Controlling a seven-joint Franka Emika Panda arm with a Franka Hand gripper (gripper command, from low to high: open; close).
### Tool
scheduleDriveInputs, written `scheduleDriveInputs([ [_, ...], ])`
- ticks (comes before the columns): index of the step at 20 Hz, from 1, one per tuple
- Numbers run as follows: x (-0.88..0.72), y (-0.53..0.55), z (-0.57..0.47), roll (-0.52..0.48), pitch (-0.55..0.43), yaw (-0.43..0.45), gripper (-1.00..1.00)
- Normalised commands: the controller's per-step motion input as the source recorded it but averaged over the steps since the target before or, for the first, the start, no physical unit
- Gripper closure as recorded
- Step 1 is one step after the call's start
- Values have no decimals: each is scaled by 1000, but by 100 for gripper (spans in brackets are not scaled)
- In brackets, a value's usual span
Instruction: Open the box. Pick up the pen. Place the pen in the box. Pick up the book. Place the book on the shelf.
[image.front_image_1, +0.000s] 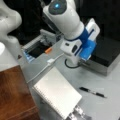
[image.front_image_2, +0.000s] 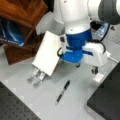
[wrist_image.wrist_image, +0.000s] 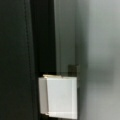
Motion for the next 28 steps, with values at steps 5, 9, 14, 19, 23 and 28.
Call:
scheduleDriveInputs([
  [5,-13,12,-256,353,-36,38,-100],
  [9,-98,18,-267,294,-45,61,-100],
  [14,-99,21,-238,269,-60,37,-100],
  [19,-135,0,-214,329,-32,4,-100],
  [23,-214,-131,-218,300,-40,23,-100],
  [28,-206,-143,-192,363,-26,-16,-100],
])
